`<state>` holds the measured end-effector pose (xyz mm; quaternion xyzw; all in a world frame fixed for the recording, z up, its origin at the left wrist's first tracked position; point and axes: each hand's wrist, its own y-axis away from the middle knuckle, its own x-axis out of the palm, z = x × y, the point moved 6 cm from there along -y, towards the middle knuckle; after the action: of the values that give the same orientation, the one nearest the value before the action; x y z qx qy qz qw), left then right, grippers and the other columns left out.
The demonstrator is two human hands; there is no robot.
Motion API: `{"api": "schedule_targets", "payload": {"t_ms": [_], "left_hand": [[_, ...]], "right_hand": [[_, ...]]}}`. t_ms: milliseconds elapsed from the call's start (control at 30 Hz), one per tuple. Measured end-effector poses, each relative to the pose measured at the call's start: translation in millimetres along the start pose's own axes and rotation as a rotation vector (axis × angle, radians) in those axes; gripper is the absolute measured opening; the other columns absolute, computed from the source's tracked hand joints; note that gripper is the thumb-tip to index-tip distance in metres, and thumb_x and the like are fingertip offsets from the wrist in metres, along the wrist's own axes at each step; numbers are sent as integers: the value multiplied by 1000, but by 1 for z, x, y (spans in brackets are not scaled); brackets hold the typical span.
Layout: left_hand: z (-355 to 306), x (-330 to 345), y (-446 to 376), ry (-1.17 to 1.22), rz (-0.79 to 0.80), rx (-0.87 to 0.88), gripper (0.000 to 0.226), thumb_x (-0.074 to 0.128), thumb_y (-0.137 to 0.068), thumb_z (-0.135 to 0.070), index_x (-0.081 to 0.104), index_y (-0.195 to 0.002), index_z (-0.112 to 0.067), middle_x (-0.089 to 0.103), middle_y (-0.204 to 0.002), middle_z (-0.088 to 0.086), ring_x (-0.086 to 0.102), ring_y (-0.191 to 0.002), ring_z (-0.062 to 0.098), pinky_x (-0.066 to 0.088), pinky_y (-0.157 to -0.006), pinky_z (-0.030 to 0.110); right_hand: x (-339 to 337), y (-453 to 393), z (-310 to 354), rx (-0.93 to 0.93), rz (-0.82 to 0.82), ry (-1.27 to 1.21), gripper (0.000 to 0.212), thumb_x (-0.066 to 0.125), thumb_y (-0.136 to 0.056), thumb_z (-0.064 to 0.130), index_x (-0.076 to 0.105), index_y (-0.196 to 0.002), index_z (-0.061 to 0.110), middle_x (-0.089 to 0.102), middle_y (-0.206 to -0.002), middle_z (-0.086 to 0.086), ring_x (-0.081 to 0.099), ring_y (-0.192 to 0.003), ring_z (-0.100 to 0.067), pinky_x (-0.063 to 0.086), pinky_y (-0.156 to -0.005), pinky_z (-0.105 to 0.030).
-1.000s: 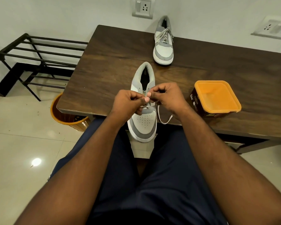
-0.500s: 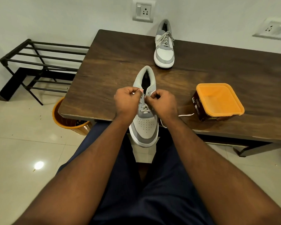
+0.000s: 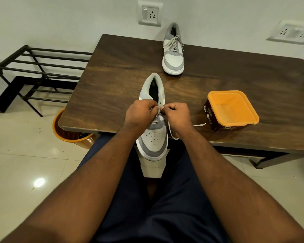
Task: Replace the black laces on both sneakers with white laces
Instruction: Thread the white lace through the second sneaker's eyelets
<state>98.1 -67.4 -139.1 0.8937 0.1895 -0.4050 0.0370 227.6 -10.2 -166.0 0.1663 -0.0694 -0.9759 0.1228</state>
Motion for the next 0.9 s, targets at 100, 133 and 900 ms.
{"api": "schedule_targets", "payload": {"t_ms": [100, 133, 900], "left_hand": [[-2, 3, -1, -11, 48, -14, 18, 58, -94, -27, 74, -100, -21, 73, -86, 4, 67, -81, 23, 56, -77, 41], [-1, 4, -1, 4, 39, -19, 17, 58, -94, -27, 74, -100, -21, 73, -85, 3, 67, -80, 22, 57, -76, 40], [25, 7, 33, -204, -359, 97, 39, 73, -78, -52, 70, -114, -38, 52, -132, 13, 48, -119, 36, 44, -86, 49]], "right_hand": [[1, 2, 0, 21, 35, -106, 28, 65, -87, 6, 73, -62, 16, 73, -70, -8, 69, -67, -21, 59, -75, -48], [2, 3, 0, 15, 36, -108, 29, 65, -88, 6, 73, -62, 17, 73, -71, -8, 67, -67, -19, 58, -75, -47], [-62, -46, 52, -273, -44, 519, 13, 40, -99, 7, 49, -99, 17, 55, -91, -2, 49, -81, -16, 40, -74, -31]]}}
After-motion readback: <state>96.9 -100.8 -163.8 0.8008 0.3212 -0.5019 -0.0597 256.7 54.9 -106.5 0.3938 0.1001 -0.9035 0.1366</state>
